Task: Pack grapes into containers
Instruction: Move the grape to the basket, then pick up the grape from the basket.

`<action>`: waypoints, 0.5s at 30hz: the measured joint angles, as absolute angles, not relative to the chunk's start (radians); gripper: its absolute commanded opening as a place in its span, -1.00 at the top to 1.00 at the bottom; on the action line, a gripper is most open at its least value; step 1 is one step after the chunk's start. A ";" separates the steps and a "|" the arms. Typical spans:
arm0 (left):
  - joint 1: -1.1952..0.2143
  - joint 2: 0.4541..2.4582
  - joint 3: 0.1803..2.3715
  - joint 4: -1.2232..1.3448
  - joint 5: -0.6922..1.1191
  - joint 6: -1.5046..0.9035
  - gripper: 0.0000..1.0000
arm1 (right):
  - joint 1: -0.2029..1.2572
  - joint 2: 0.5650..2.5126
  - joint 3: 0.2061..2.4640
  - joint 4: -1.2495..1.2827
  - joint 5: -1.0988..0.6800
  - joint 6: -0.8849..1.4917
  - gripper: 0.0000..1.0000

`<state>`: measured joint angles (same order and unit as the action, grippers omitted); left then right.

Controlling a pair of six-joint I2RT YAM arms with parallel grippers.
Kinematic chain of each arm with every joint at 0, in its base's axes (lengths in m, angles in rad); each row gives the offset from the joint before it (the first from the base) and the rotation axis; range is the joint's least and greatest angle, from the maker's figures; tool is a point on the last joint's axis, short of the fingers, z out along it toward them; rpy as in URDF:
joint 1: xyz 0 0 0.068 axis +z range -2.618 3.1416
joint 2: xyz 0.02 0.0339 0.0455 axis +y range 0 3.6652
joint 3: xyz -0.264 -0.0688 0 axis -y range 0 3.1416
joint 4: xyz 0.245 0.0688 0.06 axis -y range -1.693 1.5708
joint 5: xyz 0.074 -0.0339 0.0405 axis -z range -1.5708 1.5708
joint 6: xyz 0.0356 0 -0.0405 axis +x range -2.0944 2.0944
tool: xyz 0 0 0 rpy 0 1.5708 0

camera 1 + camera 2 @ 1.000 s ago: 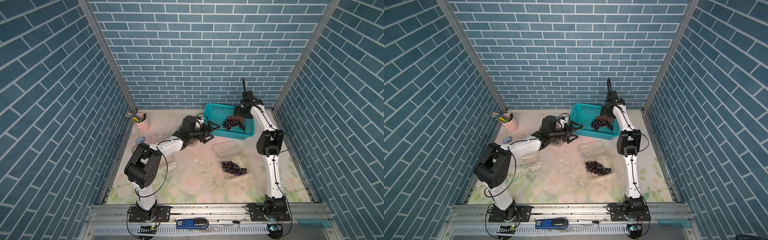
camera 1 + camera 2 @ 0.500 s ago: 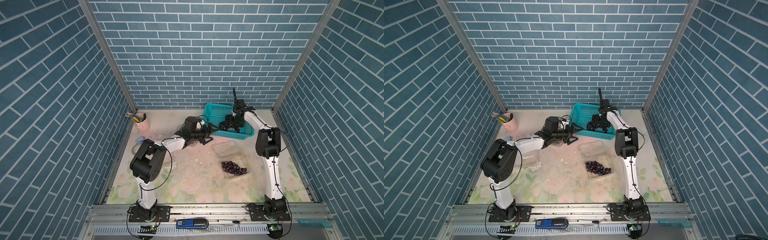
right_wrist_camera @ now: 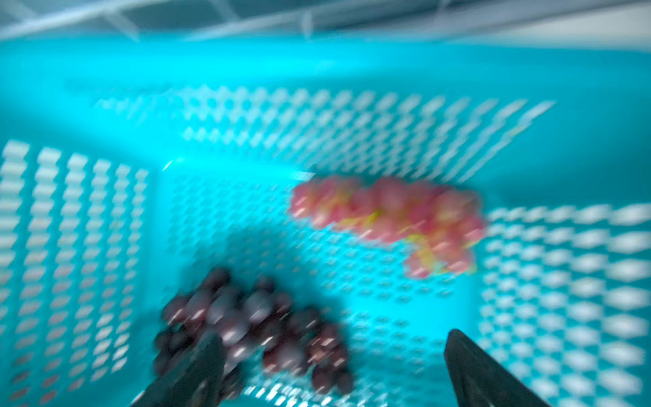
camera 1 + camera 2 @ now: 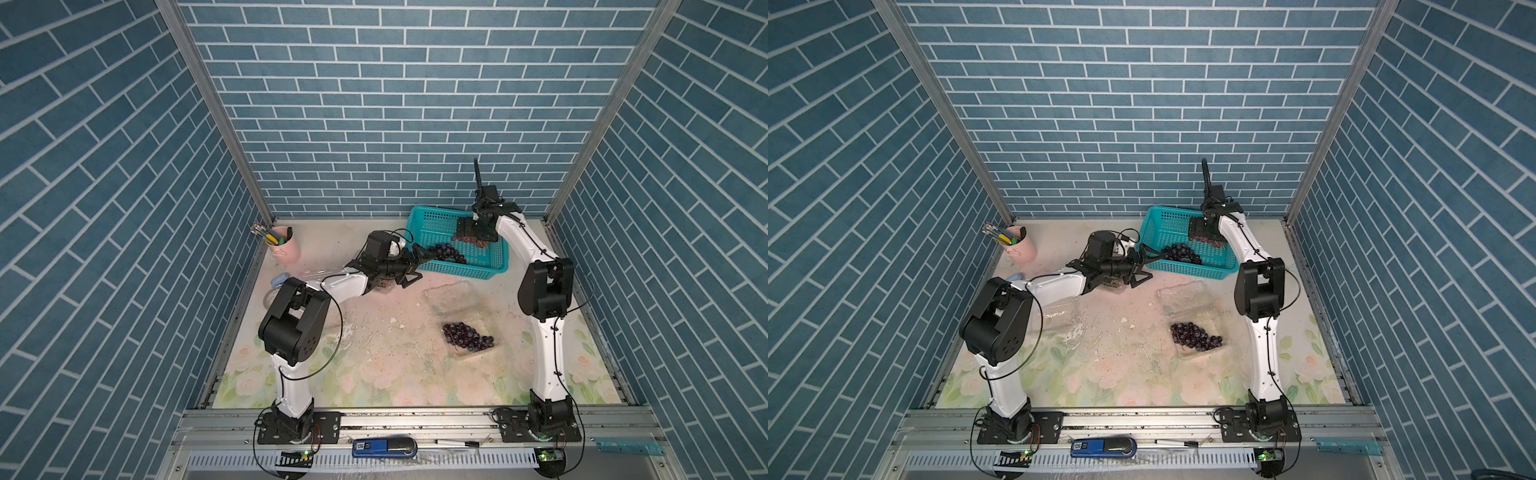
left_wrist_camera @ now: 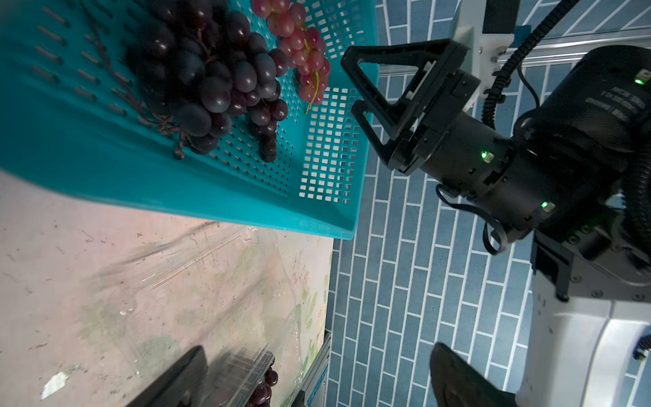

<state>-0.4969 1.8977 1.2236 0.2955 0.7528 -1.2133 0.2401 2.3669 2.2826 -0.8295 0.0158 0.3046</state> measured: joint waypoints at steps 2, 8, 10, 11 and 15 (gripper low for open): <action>-0.497 1.898 1.231 0.292 0.753 -1.206 -0.99 | 0.220 2.411 2.341 -0.837 0.042 0.289 -0.96; -0.497 1.898 1.236 0.279 0.753 -1.192 -0.99 | 0.211 2.521 2.415 -0.855 0.083 0.248 -0.69; -0.497 1.898 1.236 0.276 0.753 -1.189 -0.99 | 0.210 2.545 2.424 -0.860 0.083 0.239 -0.54; -0.497 1.898 1.236 0.275 0.753 -1.188 -0.99 | 0.210 2.551 2.425 -0.860 0.083 0.234 -0.51; -0.497 1.898 1.236 0.274 0.753 -1.188 -0.99 | 0.210 2.561 2.425 -0.864 0.076 0.228 -0.41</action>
